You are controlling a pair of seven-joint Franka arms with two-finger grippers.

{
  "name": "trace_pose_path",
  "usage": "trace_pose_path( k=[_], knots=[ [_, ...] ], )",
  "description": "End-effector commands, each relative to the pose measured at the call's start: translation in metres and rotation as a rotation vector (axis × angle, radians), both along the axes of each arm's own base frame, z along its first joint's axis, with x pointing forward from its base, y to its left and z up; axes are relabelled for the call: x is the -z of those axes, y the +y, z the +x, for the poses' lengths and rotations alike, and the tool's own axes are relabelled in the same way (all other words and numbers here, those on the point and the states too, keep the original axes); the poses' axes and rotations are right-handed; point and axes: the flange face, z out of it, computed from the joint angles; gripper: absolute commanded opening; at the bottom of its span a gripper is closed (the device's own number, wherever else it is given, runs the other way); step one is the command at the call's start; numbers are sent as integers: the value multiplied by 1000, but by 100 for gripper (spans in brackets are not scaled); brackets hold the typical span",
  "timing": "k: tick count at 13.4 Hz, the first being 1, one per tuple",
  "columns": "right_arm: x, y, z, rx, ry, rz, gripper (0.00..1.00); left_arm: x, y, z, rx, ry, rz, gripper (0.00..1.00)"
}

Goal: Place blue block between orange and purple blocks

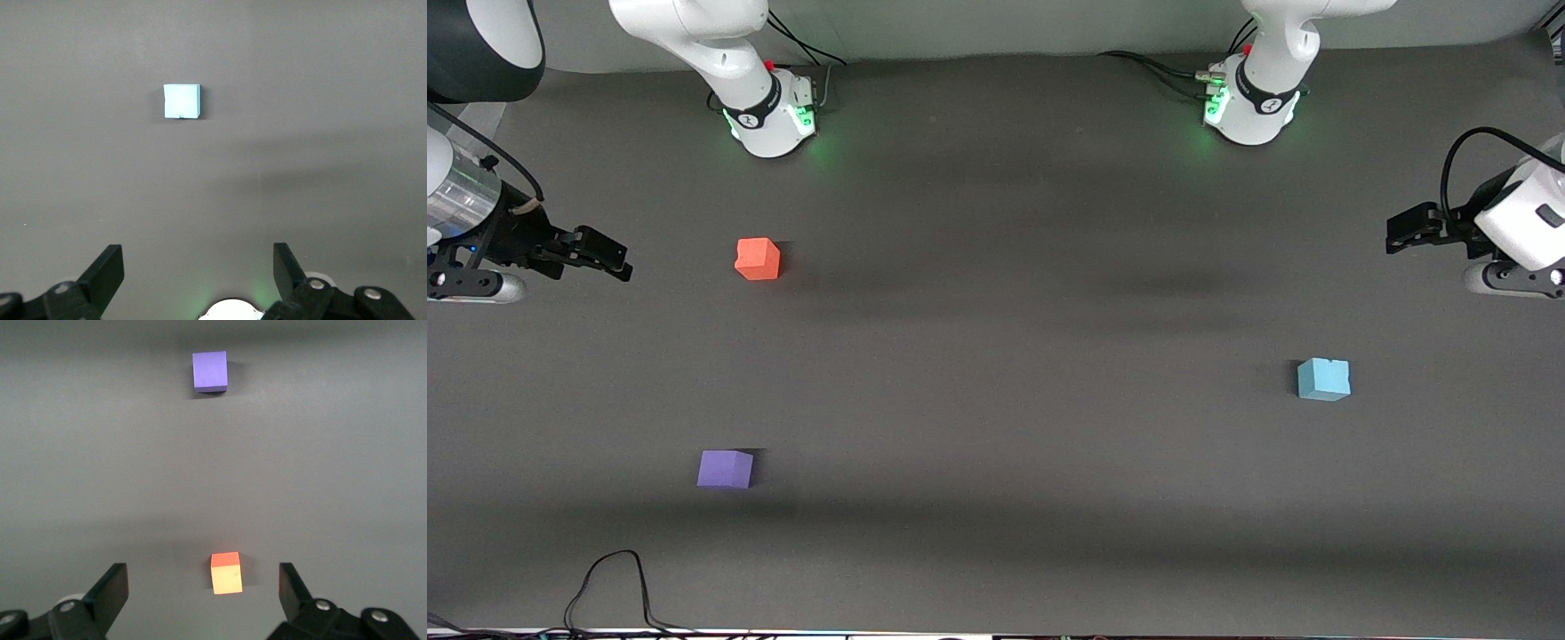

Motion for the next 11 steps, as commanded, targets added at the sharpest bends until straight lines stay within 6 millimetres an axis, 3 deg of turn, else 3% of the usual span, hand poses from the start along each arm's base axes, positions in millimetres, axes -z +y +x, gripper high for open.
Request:
trace_pose_path(
  k=[1,11],
  knots=[
    [-3,-2,2,-16,-9,-2,100,-9,1,-2,-6,0,-11,100],
    [-3,-4,2,-10,-7,7,100,-8,4,4,-3,-19,10,100]
  ],
)
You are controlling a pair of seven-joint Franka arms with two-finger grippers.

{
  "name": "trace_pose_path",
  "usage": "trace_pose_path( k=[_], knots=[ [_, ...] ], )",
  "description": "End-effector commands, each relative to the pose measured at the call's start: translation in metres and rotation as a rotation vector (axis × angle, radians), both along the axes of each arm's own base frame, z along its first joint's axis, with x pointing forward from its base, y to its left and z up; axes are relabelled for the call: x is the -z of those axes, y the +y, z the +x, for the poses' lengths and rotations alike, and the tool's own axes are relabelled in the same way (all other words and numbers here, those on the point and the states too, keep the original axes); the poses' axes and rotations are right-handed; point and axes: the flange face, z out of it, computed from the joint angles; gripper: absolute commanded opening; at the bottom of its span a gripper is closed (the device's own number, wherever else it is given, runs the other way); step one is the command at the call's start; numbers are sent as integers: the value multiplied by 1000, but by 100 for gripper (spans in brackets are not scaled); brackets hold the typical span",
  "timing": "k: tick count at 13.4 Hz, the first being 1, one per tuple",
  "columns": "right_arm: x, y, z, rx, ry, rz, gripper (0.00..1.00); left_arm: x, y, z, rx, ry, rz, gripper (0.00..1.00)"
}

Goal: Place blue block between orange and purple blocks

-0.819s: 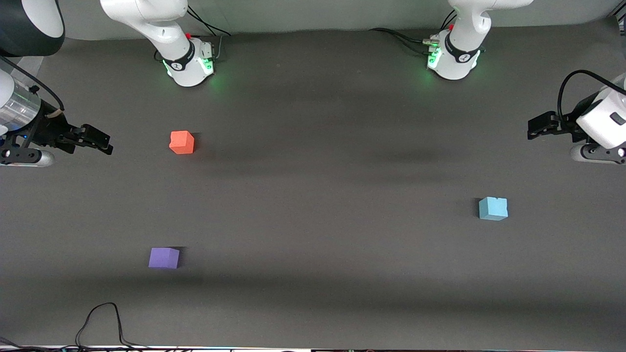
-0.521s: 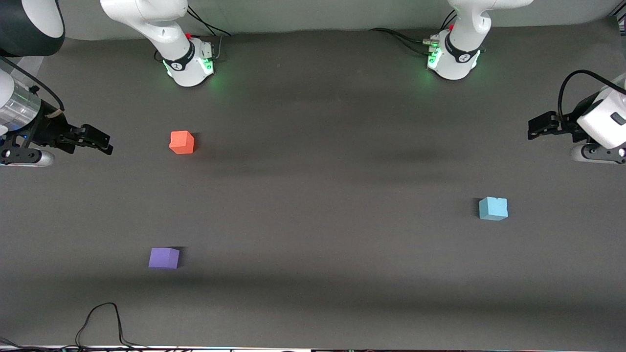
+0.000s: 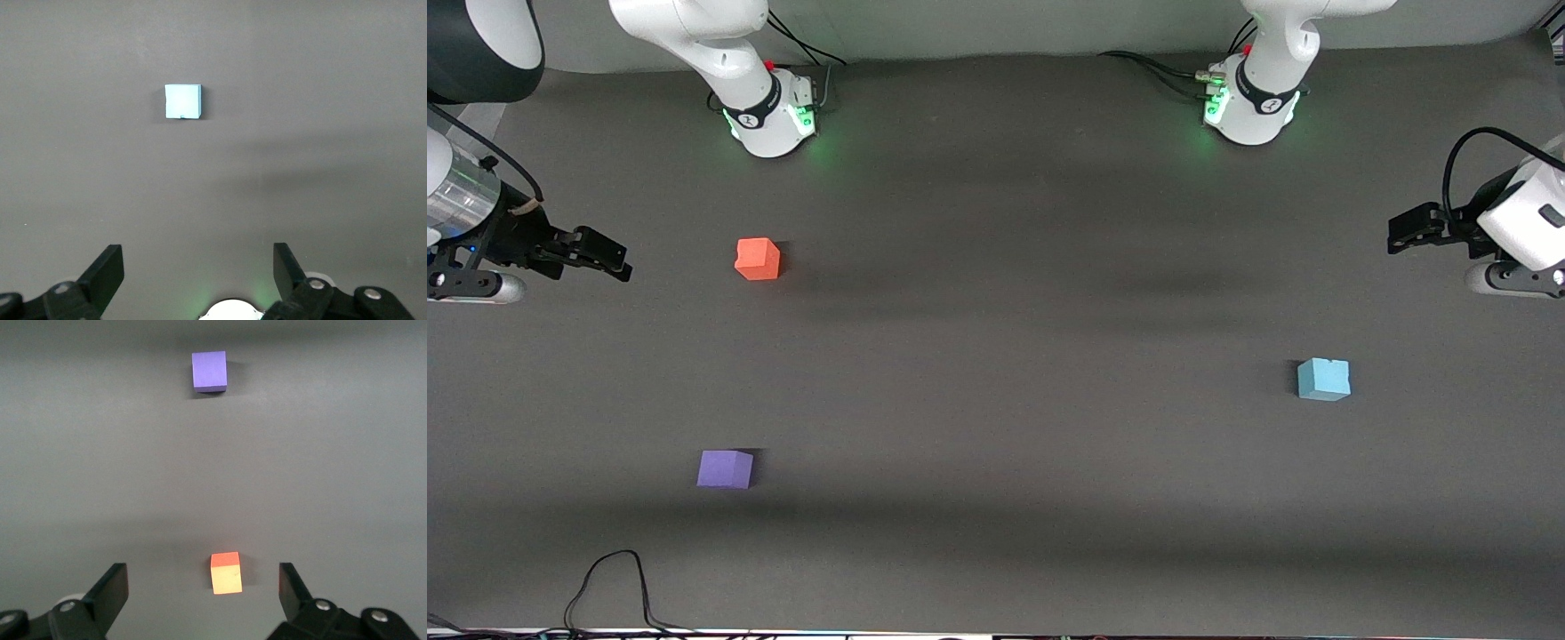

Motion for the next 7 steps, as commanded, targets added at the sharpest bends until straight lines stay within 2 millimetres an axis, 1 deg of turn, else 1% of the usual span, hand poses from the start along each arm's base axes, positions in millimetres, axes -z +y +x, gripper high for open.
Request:
trace_pose_path(
  k=[1,3,4,5,7],
  knots=[
    [-3,-7,2,-4,-8,10,100,-8,5,5,-5,-22,8,100],
    [-2,-7,2,-2,-6,20,100,-9,12,5,12,-42,6,100],
    [-2,-7,2,-2,-6,20,100,-8,27,5,47,-44,-1,100],
    [-2,-7,2,-2,-6,20,100,-3,36,4,68,-34,-6,100],
    [-2,-7,2,-2,-6,20,100,12,40,5,71,-29,-6,100]
  ],
)
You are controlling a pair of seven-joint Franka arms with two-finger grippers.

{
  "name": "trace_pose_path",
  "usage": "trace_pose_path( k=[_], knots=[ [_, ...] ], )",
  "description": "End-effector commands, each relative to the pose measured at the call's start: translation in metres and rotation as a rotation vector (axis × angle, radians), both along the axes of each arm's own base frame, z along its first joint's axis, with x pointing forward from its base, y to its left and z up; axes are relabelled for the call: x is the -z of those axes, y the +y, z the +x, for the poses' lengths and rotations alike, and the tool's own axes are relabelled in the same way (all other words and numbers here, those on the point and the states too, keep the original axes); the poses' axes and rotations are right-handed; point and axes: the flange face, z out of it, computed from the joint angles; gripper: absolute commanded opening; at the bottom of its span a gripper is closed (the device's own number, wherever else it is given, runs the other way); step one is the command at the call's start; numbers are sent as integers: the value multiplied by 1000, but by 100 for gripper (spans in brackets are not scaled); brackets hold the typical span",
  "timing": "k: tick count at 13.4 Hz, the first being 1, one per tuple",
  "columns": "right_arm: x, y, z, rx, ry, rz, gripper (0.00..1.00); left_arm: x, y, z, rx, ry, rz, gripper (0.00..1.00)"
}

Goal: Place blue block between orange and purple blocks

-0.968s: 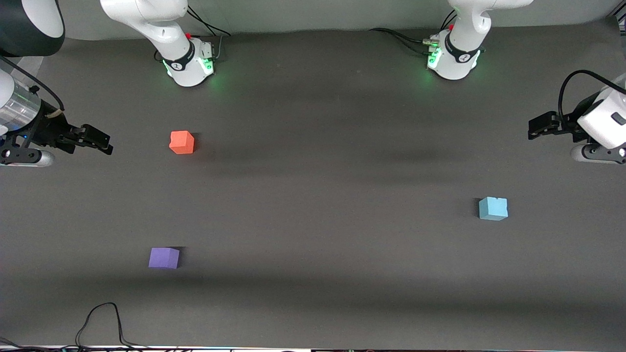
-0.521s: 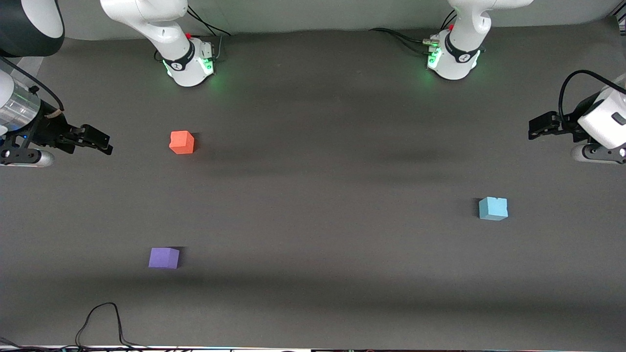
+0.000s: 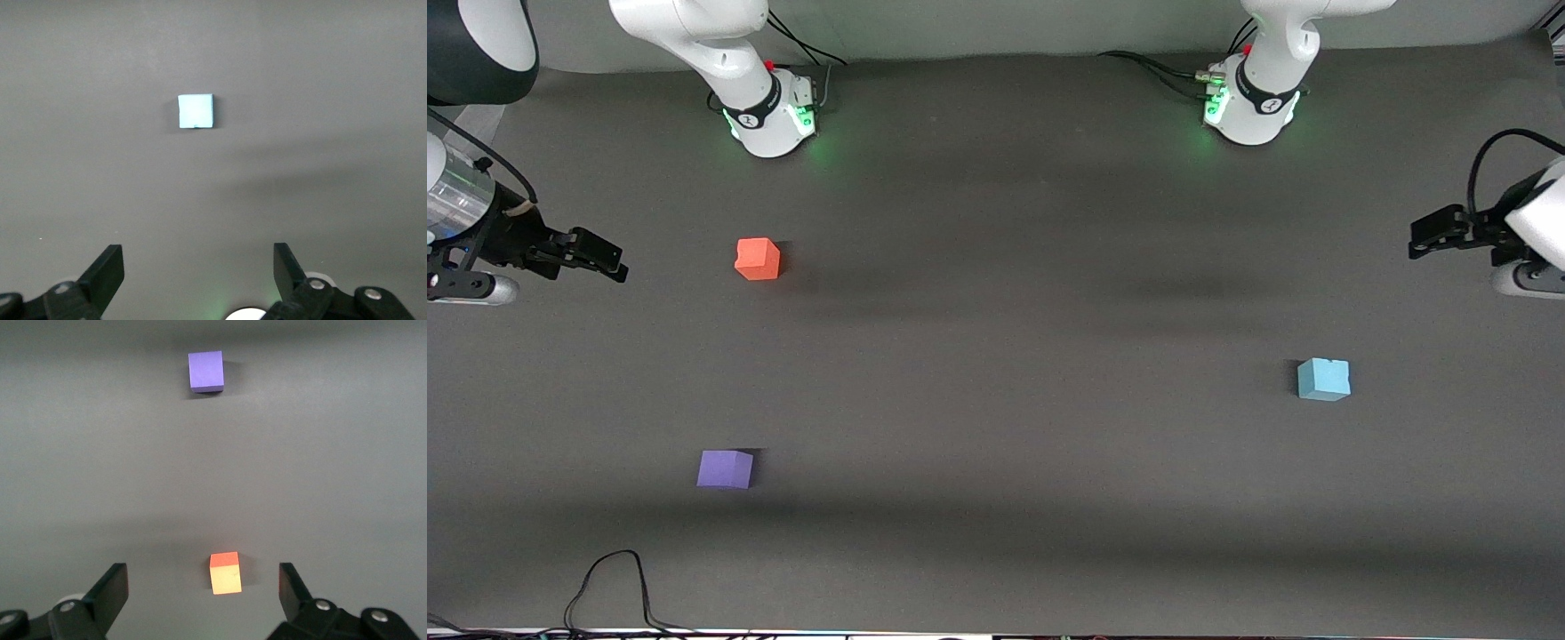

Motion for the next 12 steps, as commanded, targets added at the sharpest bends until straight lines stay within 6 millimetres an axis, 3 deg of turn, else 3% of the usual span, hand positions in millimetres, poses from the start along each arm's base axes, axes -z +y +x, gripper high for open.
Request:
trace_pose_path(
  k=[1,5,8,12],
  knots=[
    [-3,-1,2,-14,-8,16,100,18,6,3,29,-11,6,100],
    [-3,-1,2,-21,-6,16,100,73,7,11,43,-37,31,100],
    [-3,-1,2,-23,-6,16,100,144,7,18,51,-68,30,100],
    [-3,-1,2,-23,-6,16,100,239,7,51,66,-99,36,100]
  ],
)
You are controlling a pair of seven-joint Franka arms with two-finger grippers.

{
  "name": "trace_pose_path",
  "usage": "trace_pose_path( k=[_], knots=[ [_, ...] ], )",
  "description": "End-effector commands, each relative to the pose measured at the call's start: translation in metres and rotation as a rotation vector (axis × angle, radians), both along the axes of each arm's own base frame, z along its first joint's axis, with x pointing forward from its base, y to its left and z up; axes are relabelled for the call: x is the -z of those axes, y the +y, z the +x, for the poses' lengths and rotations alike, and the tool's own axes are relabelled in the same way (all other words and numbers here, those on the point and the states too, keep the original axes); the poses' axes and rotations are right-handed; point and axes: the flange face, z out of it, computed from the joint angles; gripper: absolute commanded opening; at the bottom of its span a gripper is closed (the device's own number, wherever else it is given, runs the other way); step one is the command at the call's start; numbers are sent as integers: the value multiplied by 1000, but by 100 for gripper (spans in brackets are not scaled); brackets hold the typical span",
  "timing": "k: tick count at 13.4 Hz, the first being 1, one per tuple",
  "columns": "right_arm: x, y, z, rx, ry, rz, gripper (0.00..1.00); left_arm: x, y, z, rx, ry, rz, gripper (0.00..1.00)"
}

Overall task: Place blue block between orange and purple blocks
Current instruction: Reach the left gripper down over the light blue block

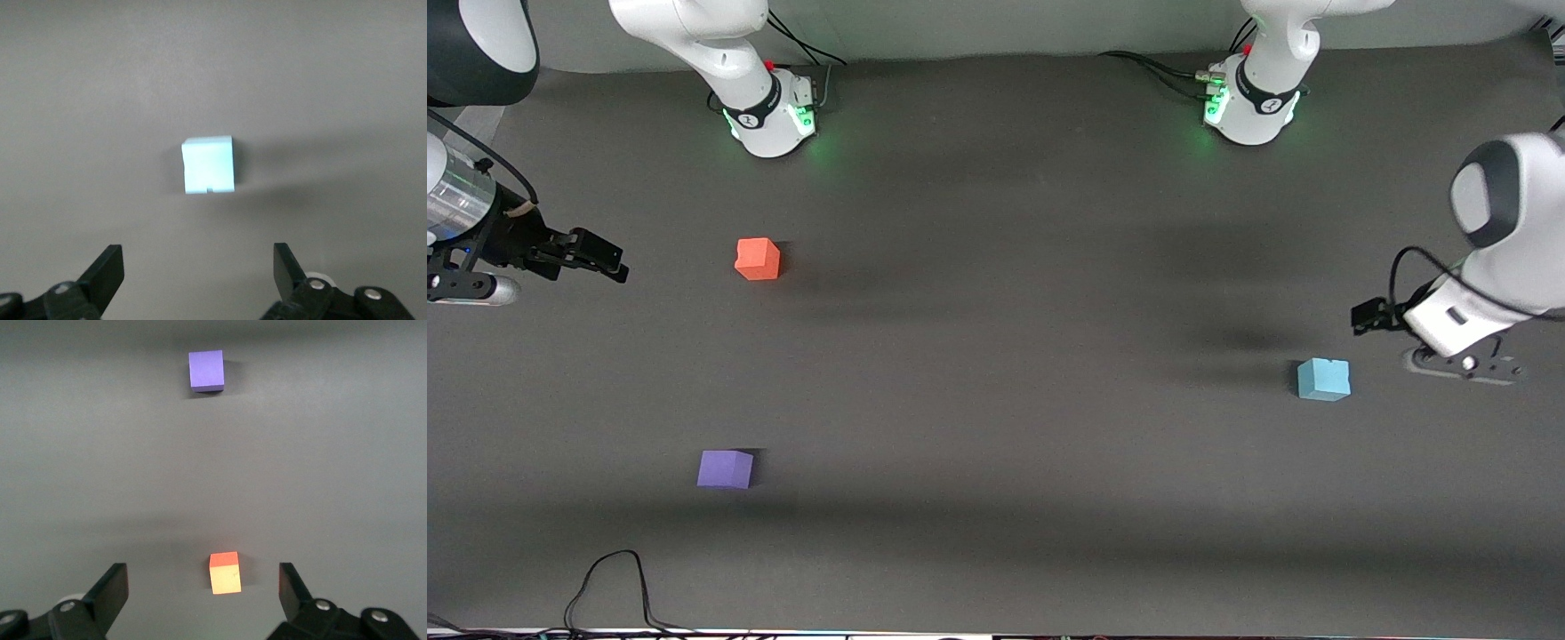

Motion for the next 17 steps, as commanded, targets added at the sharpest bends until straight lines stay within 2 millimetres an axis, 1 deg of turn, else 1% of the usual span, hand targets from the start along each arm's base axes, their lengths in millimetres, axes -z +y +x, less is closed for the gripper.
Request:
trace_pose_path(
  k=[1,2,4,7,11,13,14,16,17],
  knots=[
    [-4,-1,1,-21,-8,16,100,59,7,17,20,-23,13,100],
    [-4,-1,1,-21,-8,16,100,80,10,15,17,-37,12,100],
    [-4,-1,1,-21,-8,16,100,111,10,3,19,-94,10,100],
    [-4,-1,1,-21,-8,16,100,138,9,-3,22,-117,8,100],
    [-4,-1,1,-21,-8,16,100,162,7,-2,16,-151,6,100],
    [-4,-1,1,-21,-8,16,100,169,7,-3,11,-156,5,100],
    [-4,-1,1,-21,-8,16,100,169,7,-3,9,-156,4,96],
    [-4,-1,1,-21,-7,16,100,171,7,-2,-13,-168,3,73],
    [-3,-1,0,-21,-5,16,100,172,5,-2,-22,-172,2,66]
  ],
)
